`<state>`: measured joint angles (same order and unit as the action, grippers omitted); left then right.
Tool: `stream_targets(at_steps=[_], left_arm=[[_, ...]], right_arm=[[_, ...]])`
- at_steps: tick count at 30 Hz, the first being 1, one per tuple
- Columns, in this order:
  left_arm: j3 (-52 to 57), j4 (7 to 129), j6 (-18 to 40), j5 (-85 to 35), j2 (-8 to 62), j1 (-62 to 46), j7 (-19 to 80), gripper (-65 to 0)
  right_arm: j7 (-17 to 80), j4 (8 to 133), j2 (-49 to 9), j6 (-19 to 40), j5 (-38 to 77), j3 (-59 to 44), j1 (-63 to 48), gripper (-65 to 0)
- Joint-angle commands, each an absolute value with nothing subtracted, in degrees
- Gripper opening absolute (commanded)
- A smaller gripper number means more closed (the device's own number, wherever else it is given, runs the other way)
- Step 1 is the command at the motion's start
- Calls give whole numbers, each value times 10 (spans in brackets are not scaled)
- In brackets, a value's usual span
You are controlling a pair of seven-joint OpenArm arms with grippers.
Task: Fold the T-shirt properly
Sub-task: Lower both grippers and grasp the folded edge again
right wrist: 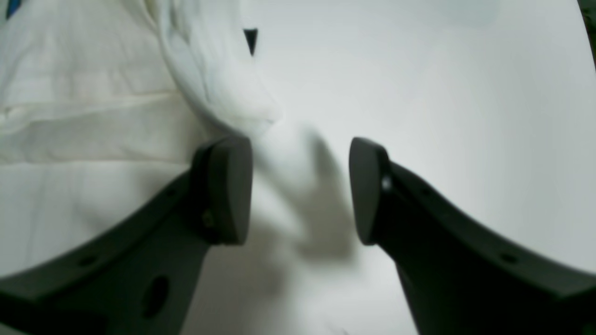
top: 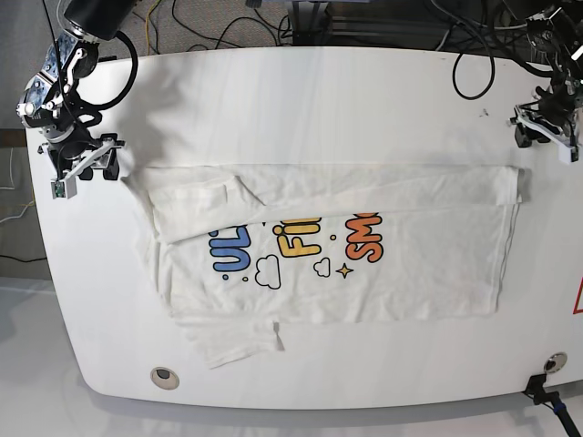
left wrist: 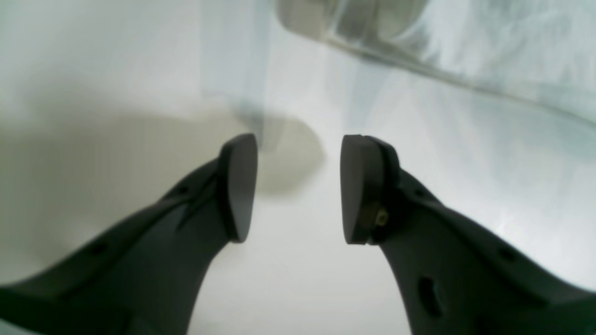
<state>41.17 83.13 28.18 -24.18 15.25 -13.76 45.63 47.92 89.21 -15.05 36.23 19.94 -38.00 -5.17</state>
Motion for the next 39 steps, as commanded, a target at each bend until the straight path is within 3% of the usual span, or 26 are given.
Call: stream_targets(at_steps=[1,8,22,30,39], left_arm=[[459,836,280,-248,151,-115,455,-377],[520,775,284,-287,144,-61,507,-385],[506,730,278,-306,146,-29,472,-382],[497,727,269,-286,109,-27,422,-396],[477,704,268,-290,93,-21,427,-412]], right_arm=[[477,901,-162,365,227,-389,-32,-320],[487,845,-169,367,253,-352,3,-319],[464,810,-177,368,245,-314,11,-319],[462,806,-177,366,245,-312,12,-317],[403,799,-178,365,244,-310,9,-318]])
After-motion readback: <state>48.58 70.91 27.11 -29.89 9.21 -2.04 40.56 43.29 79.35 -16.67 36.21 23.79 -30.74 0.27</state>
